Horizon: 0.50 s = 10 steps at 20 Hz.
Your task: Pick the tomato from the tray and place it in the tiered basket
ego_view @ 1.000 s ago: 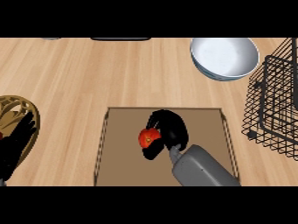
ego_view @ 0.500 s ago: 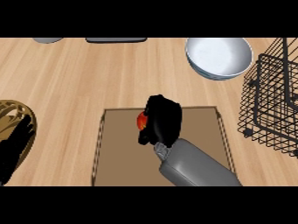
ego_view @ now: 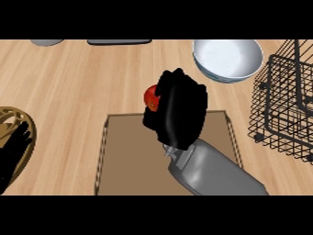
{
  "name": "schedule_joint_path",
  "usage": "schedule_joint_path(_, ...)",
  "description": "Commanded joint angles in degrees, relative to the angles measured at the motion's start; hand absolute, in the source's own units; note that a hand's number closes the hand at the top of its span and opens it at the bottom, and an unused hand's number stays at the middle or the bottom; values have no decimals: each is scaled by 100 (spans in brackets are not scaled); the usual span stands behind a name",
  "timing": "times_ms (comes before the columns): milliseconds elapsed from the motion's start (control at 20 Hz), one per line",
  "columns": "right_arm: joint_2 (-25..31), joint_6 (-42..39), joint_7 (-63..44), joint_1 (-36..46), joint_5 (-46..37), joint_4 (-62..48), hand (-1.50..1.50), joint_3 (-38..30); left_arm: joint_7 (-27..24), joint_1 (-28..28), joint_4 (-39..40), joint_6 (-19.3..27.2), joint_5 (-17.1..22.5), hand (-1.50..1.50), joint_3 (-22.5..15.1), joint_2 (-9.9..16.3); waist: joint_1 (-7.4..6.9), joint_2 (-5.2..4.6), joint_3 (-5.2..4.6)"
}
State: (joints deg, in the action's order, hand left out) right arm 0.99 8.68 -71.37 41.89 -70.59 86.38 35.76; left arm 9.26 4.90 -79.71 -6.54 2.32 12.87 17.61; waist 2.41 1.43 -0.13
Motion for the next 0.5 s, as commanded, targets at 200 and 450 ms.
schedule_joint_path(200, 322, -991, -652, -281, -611, 1443, 150, -1096, 58, -53, -186, -79, 6, 0, -54, 1, -112, -94, 14)
schedule_joint_path(450, 527, -1089, 92, -359, -588, 1470, 150, -1924, -212, -14, 61, -131, -76, 0, -42, -21, -213, -131, 11)
